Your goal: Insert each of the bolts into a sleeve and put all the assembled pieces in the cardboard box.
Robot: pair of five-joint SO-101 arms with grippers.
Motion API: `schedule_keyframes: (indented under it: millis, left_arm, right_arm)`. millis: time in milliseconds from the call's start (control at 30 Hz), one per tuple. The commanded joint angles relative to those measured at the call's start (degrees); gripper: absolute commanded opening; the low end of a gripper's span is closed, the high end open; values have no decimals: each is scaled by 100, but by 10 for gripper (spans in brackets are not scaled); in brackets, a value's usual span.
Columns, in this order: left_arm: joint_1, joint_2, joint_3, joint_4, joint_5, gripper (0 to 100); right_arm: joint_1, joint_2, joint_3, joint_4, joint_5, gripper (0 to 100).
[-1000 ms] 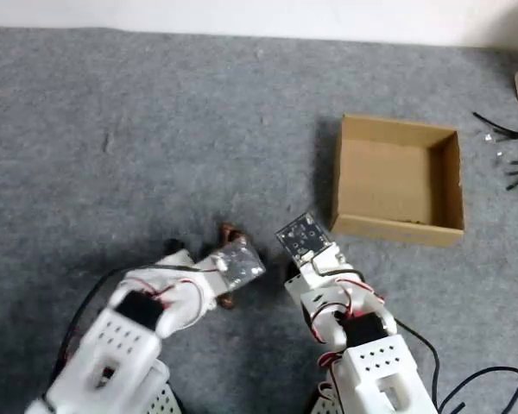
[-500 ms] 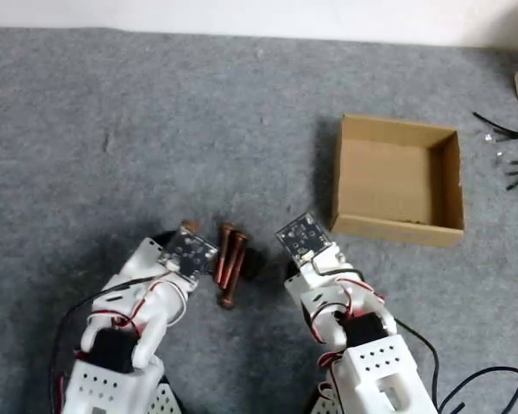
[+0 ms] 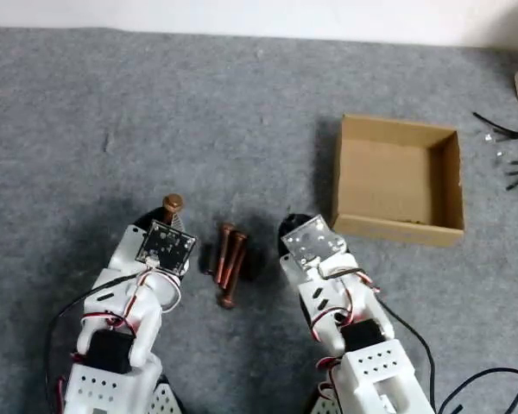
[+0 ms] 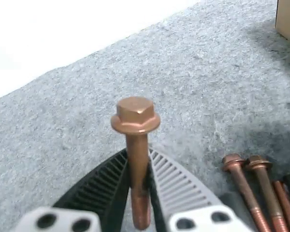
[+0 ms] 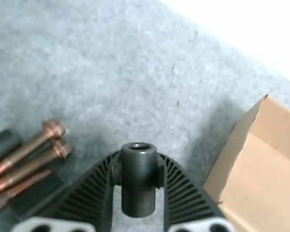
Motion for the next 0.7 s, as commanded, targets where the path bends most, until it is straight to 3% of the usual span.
schedule_keyframes:
  millis: [0,567,667]
  left_arm:
    - [-75,-57,119,-167,53,10]
    - [-40,-57,119,-149,44,9]
    - [-40,-57,119,-149,44,8]
  right_arm:
    - [40,-66,602,-251,-44,9]
    - [40,-40,602,-189,-44,9]
    - [40,-57,602,207,-53,9]
